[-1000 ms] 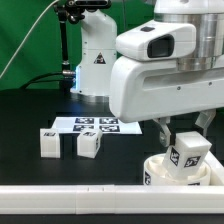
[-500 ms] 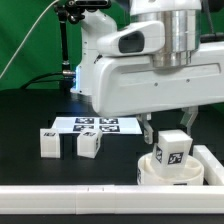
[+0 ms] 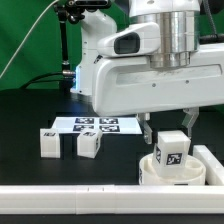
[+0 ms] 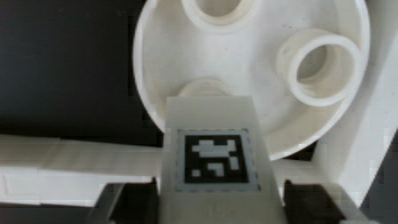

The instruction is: Assemble stool

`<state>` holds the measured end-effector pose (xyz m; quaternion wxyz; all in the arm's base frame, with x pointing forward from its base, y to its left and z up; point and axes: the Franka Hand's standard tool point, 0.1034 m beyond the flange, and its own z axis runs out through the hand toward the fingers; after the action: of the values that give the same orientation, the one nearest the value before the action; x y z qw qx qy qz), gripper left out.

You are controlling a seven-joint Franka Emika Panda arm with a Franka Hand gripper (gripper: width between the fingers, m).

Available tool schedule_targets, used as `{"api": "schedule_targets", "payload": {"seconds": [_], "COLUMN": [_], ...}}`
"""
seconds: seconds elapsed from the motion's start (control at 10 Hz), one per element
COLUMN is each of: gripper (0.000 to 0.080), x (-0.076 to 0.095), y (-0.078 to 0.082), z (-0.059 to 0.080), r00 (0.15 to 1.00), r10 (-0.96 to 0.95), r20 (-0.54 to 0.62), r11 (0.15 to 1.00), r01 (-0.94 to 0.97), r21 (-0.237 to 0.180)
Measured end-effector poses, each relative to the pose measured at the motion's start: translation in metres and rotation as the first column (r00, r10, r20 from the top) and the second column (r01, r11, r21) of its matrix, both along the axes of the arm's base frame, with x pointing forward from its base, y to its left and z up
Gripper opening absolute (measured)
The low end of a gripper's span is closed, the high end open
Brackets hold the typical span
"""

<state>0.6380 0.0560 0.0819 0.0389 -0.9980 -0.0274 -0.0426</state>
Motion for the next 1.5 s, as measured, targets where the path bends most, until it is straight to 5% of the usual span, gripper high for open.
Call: {"api": "schedule_targets", "payload": {"seconds": [0.4,0.8,1.1,1.5], "gripper": [0.0337,0.0337,0.0337,0.0337], "x": [-0.001,-0.001,-0.001,-0.005], "y": [0.011,0.03,0.035,0.055], "z": [-0.001,0.0,-0.001,-0.002], "r00": [0.913,0.739,0.563,0.211], "r10": [-0.408,-0.67,-0.819,-0.953], "r20": [-0.019,-0.064,-0.112,-0.219], "r11": [0.911,0.734,0.553,0.196], "r01": [0.408,0.673,0.826,0.977], "r21": [0.058,0.089,0.109,0.088]}}
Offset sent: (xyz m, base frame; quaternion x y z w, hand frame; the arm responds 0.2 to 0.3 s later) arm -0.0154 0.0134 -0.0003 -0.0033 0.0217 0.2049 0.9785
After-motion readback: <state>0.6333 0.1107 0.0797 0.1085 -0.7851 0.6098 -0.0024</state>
